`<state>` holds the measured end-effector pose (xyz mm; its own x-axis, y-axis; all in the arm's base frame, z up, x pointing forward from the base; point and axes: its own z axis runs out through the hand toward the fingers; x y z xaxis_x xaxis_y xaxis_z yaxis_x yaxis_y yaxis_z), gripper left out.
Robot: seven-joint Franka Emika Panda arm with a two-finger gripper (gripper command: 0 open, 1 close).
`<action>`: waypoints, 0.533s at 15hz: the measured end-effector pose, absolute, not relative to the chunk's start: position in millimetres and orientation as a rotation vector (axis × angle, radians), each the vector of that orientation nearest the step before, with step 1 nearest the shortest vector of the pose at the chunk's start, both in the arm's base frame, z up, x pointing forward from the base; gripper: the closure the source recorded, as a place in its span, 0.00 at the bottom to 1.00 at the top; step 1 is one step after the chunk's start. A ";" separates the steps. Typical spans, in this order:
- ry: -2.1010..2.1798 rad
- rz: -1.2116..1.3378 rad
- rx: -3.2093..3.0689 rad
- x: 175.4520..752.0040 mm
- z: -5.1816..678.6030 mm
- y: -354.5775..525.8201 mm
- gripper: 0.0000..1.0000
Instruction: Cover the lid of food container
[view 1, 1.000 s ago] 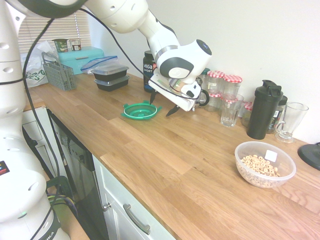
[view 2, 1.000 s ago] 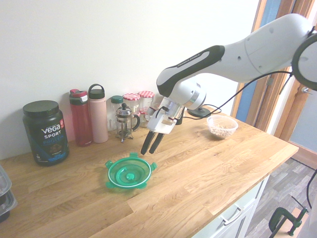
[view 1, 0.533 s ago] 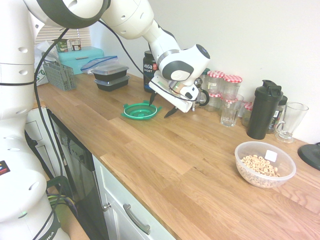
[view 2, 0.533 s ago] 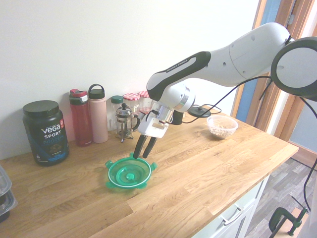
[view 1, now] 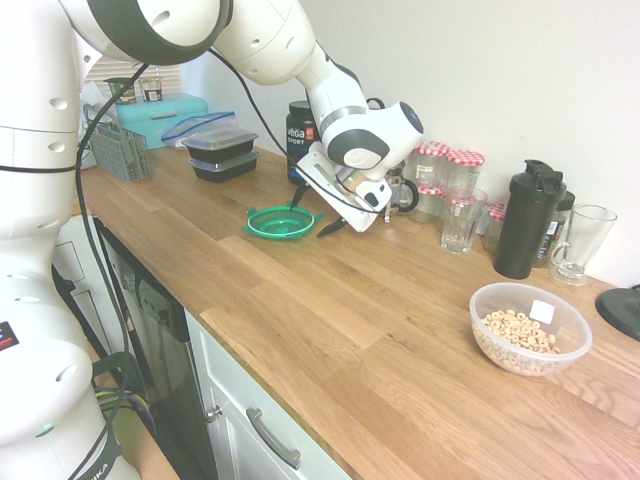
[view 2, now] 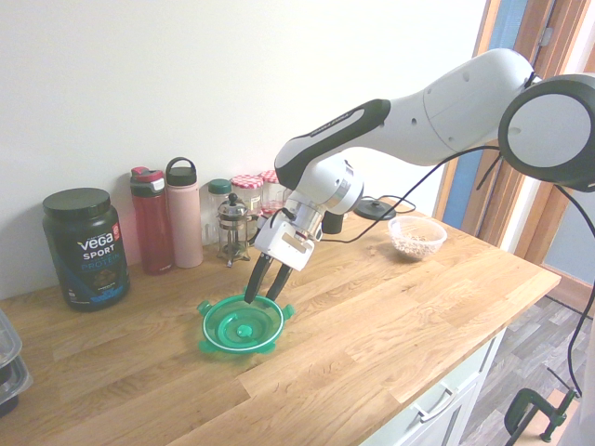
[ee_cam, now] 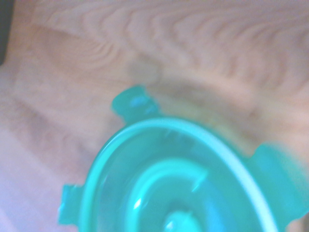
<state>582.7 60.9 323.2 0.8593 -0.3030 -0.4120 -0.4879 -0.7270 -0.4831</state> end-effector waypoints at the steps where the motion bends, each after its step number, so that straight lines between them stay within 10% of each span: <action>1: 0.576 0.434 -2.430 580.7 322.6 63.3 0.00; 4: 0.593 0.499 -2.440 577.1 319.7 69.3 0.00; 5: 0.605 0.519 -2.447 576.5 316.8 71.9 1.00; 8: 0.618 0.543 -2.452 575.8 314.7 75.3 1.00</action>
<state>575.8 75.3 314.7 0.8127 -0.3084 -0.4943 -0.5299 -0.7441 -0.4070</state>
